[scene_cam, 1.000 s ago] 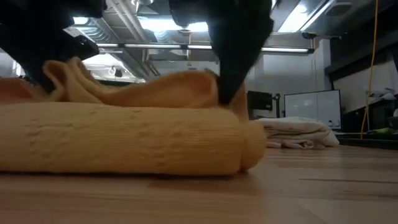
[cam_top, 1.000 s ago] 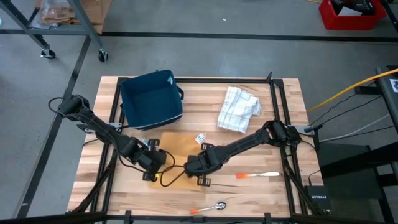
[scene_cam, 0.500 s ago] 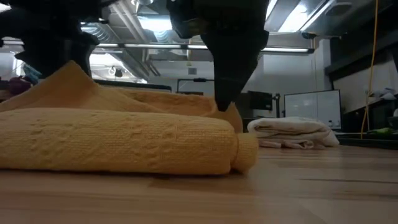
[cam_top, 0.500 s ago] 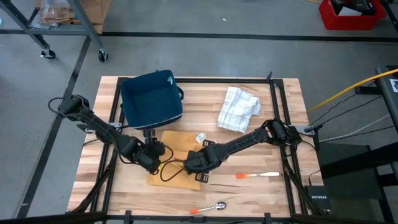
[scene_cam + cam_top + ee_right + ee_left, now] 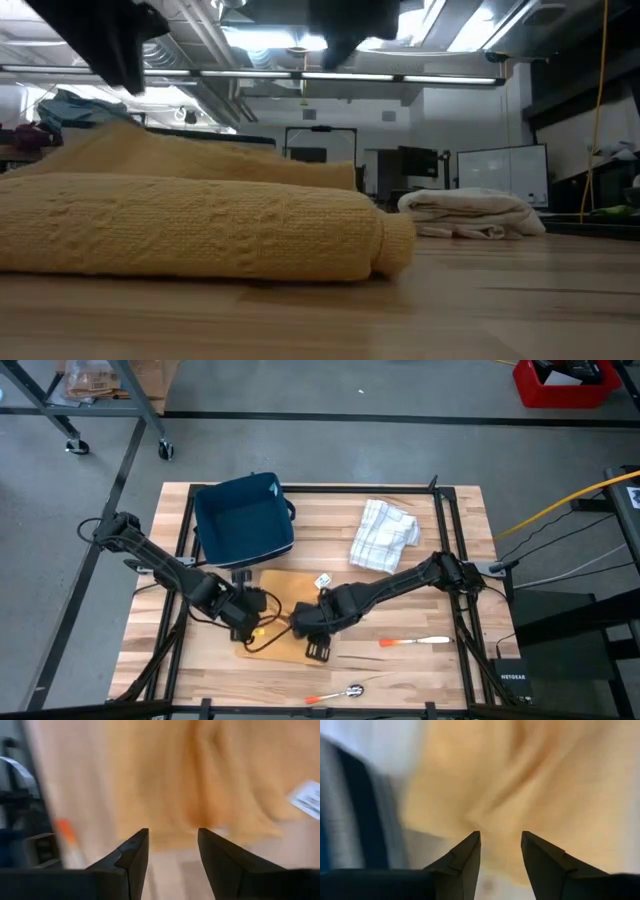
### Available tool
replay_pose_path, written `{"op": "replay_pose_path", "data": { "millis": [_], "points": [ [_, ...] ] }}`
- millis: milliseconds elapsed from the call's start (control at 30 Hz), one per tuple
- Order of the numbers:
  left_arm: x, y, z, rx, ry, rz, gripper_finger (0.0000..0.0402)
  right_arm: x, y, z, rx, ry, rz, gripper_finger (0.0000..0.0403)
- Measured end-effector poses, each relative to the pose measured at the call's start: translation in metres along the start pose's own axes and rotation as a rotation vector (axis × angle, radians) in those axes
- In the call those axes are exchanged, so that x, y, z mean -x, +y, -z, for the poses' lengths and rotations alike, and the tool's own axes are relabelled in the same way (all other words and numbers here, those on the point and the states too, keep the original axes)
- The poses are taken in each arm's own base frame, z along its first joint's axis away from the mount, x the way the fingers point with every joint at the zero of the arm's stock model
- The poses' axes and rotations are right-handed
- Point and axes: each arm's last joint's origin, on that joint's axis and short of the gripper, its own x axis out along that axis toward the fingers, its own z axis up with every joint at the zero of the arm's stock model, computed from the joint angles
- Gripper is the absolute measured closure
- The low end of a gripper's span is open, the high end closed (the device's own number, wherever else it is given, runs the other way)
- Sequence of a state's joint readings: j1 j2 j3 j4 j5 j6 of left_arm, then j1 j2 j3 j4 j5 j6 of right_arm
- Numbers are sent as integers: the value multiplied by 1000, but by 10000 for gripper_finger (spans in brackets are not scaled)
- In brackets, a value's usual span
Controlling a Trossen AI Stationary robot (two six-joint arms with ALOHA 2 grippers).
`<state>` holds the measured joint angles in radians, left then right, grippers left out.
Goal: Fold towel
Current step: Fold the yellow towel
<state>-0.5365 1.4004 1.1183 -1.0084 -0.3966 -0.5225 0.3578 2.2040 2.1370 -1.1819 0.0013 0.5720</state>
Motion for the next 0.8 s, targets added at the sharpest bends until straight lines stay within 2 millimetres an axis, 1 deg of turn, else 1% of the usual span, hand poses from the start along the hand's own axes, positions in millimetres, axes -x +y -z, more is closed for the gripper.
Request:
{"op": "replay_pose_path", "data": {
  "millis": [67, 133, 200, 300, 400, 533, 667, 800],
  "points": [
    [5, -4, -3, 34, 16, 96, 270, 1, 10, 0, 16, -25, -60, 229],
    [6, -9, -1, 54, 49, 169, 272, -2, 20, 3, 37, -43, -107, 229],
    [9, -15, 1, 58, 69, 224, 272, -7, 28, 7, 55, -59, -132, 229],
    [12, -23, 7, 36, 85, 254, 272, -20, 35, 13, 74, -75, -132, 229],
    [13, -31, 14, -3, 86, 268, 272, -34, 35, 17, 78, -102, -107, 229],
    [9, -44, 23, -36, 53, 309, 272, -51, 30, 22, 78, -96, -91, 229],
    [1, -58, 31, -48, -14, 376, 272, -59, 31, 26, 83, -85, -127, 229],
    [-9, -68, 39, -106, -81, 421, 272, -65, 33, 29, 89, -90, -139, 229]
  ]
}}
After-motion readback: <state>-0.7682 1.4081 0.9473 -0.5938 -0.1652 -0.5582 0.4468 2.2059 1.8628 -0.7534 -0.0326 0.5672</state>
